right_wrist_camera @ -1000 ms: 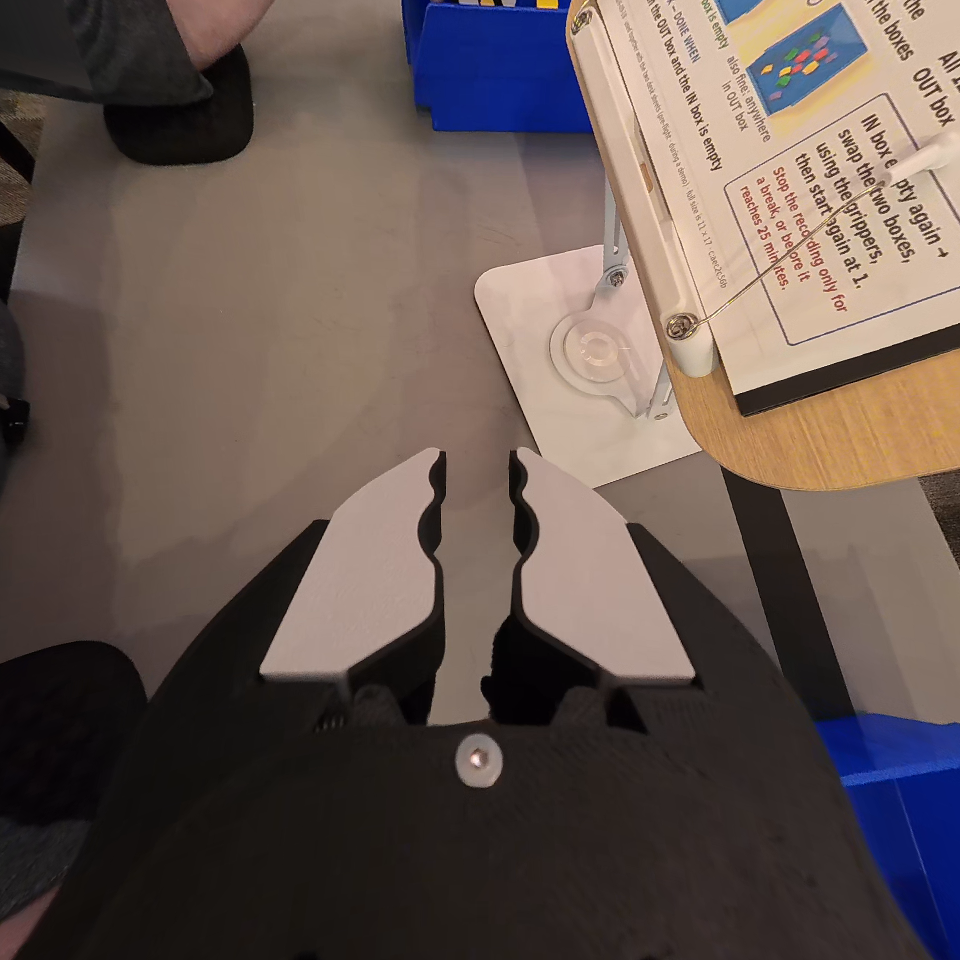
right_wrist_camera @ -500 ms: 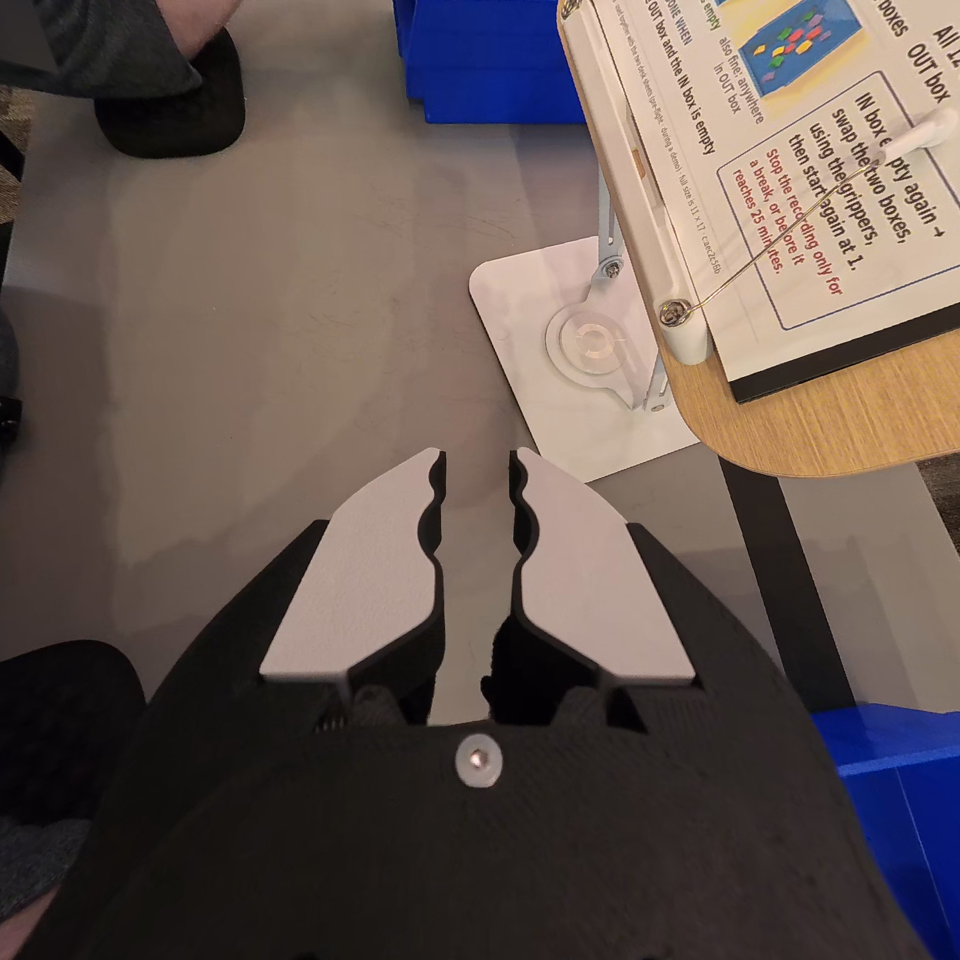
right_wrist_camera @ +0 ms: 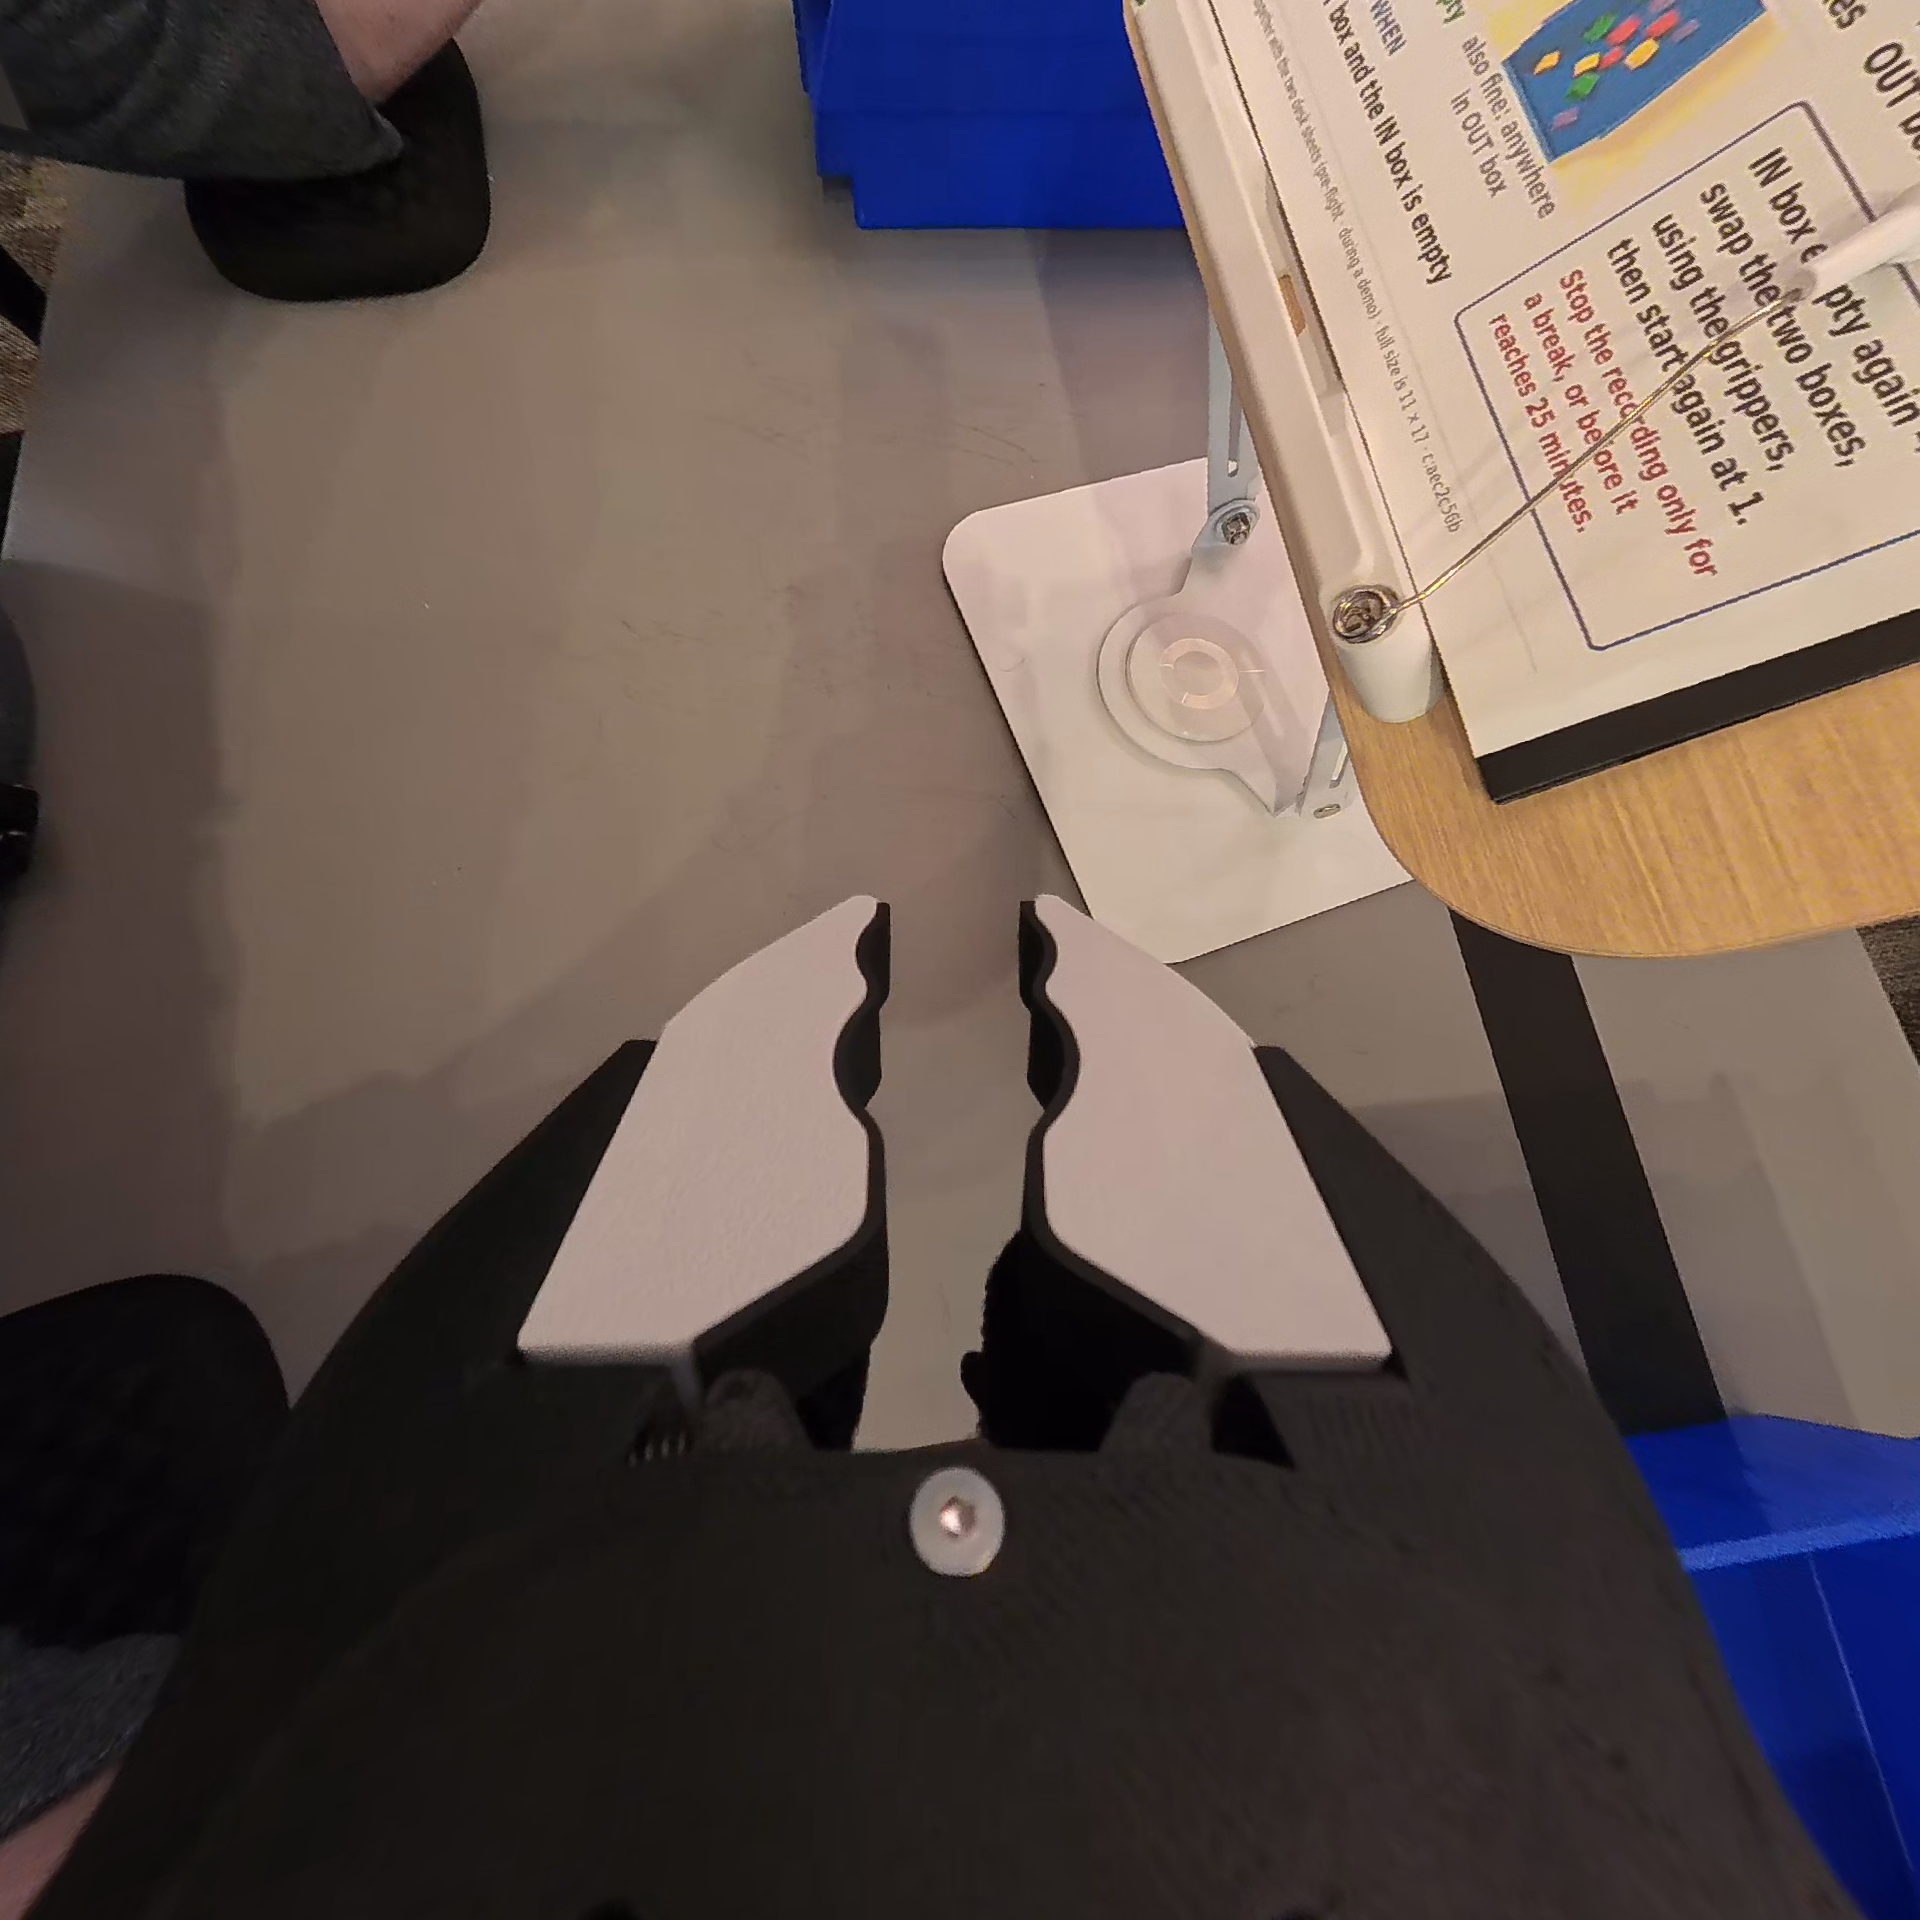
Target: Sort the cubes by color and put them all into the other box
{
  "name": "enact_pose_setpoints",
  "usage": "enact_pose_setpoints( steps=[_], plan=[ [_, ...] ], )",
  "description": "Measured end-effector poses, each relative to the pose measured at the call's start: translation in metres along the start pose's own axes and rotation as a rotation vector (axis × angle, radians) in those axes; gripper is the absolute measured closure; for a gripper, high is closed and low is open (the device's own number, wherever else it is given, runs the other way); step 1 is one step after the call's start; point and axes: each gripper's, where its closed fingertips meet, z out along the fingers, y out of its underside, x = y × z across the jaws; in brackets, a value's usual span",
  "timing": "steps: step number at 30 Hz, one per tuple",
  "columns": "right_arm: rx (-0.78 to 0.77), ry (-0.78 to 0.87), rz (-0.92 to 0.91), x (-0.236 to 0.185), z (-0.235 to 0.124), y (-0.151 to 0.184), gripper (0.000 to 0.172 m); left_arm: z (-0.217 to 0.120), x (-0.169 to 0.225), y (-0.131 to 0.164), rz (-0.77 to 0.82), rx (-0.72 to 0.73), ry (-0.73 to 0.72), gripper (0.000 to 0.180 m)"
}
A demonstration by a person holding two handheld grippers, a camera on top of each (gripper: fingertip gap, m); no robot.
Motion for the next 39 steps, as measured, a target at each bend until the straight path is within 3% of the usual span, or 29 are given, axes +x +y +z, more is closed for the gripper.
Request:
enact_pose_setpoints(
  steps=[14, 21, 27, 32, 39],
  plan=[
    [-0.004, 0.004, 0.003, 0.001, -0.001, 0.002, 0.147, 0.013, 0.001, 0.013, -0.129, -0.089, 0.063, 0.154],
    [0.000, 0.004, 0.002, 0.001, 0.000, 0.001, 0.147, 0.007, -0.005, 0.001, -0.120, -0.004, 0.045, 0.155],
    [0.041, 0.000, -0.026, -0.003, 0.006, -0.012, 0.146, -0.041, -0.004, -0.030, -0.058, 0.248, 0.003, 0.156],
    [0.147, -0.001, -0.076, -0.011, 0.013, -0.041, 0.146, -0.099, 0.011, -0.067, 0.034, 0.509, -0.028, 0.157],
    [0.419, 0.028, -0.093, -0.028, 0.021, -0.107, 0.134, -0.193, 0.082, -0.139, 0.298, 0.878, -0.029, 0.157]
  ],
)
